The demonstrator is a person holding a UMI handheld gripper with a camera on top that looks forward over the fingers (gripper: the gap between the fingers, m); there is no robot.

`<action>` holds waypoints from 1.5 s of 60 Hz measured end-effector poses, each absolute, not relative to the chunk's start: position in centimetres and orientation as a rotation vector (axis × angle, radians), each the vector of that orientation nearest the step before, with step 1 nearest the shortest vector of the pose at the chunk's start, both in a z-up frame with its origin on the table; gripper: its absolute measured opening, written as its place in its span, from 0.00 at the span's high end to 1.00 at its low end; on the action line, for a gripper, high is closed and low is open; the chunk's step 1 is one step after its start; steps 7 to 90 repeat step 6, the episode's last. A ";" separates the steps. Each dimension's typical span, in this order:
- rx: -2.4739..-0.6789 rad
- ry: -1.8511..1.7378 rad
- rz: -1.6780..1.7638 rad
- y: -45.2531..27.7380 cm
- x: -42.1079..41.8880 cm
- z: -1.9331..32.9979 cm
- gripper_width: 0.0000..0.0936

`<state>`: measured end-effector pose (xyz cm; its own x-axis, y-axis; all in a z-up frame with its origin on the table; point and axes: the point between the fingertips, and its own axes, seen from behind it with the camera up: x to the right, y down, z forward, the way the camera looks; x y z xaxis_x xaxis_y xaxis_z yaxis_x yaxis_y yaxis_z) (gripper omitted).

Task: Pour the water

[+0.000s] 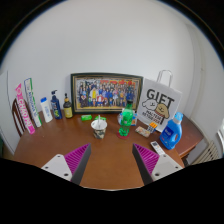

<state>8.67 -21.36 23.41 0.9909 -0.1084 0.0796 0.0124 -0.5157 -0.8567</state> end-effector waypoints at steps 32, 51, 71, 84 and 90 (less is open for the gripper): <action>-2.106 0.046 -0.188 -21.5 8.9 23.5 0.09; -2.106 0.046 -0.188 -21.5 8.9 23.5 0.09; -2.106 0.046 -0.188 -21.5 8.9 23.5 0.09; -2.106 0.046 -0.188 -21.5 8.9 23.5 0.09; -2.106 0.046 -0.188 -21.5 8.9 23.5 0.09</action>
